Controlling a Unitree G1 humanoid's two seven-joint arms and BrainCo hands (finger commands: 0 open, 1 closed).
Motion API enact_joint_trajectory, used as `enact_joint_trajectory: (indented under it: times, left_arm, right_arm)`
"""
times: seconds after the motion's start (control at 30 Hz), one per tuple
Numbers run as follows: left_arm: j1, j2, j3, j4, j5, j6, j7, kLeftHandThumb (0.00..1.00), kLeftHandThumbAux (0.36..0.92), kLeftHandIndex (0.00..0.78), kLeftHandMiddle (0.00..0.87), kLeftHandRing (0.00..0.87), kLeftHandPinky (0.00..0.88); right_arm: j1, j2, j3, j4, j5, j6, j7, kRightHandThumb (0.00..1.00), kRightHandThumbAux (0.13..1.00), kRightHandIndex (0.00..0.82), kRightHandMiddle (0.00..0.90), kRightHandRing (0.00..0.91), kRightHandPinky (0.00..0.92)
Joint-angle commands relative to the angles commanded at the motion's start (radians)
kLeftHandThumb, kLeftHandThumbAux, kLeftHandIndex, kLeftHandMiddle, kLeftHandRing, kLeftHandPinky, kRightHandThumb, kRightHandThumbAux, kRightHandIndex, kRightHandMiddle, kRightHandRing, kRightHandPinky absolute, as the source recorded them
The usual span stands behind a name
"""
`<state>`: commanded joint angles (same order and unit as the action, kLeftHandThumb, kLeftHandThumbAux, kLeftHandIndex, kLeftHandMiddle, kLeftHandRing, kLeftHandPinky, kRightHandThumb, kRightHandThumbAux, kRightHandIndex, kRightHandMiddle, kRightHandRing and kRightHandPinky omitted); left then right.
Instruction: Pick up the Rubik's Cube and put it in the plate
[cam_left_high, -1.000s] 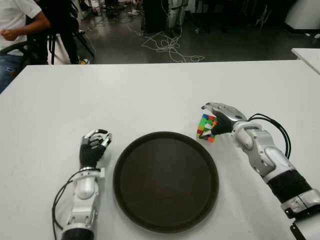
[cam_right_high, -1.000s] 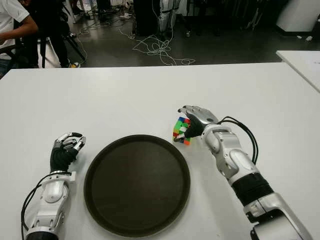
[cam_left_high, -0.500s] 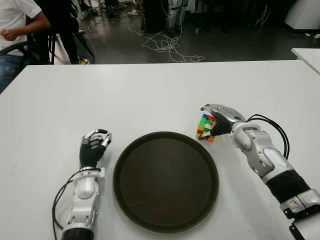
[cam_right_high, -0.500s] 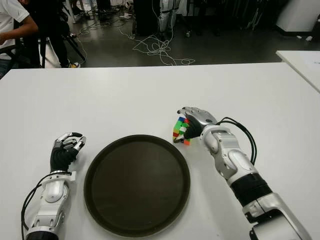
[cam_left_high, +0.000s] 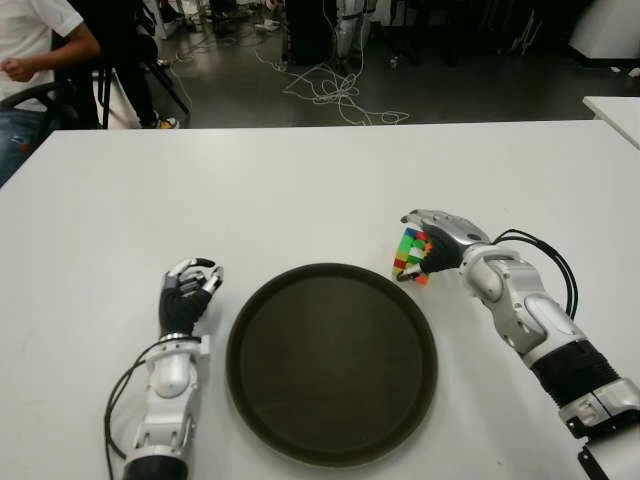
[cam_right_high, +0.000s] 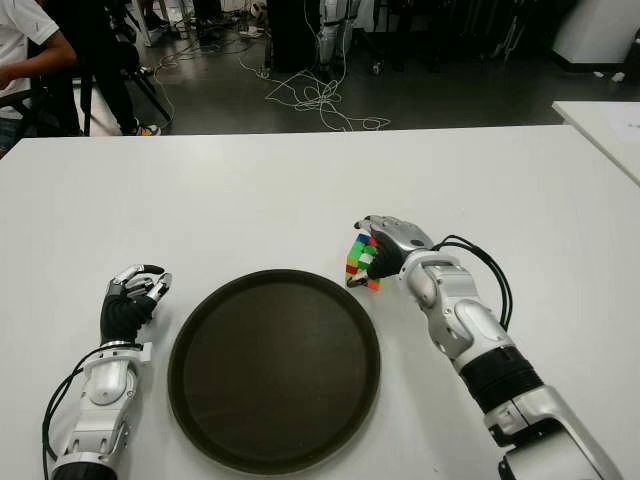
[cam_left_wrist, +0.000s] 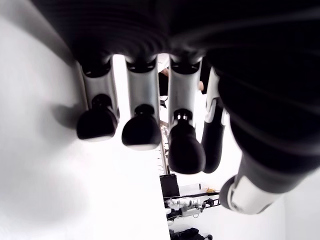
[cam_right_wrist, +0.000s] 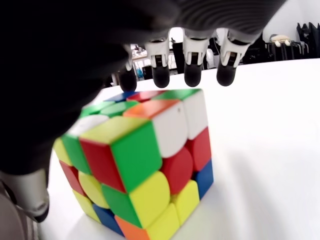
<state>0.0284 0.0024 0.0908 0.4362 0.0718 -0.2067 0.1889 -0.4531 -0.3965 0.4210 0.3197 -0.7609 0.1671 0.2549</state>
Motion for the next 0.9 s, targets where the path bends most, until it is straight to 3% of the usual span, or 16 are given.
enact_joint_trajectory:
  times: [0.9]
  left_arm:
    - [0.004, 0.004, -0.008, -0.017, 0.009, 0.026, -0.003, 0.704, 0.708, 0.442, 0.799, 0.820, 0.804]
  right_arm:
    - [0.015, 0.002, -0.001, 0.010, 0.017, 0.005, -0.020, 0.000, 0.629, 0.000, 0.000, 0.000, 0.000]
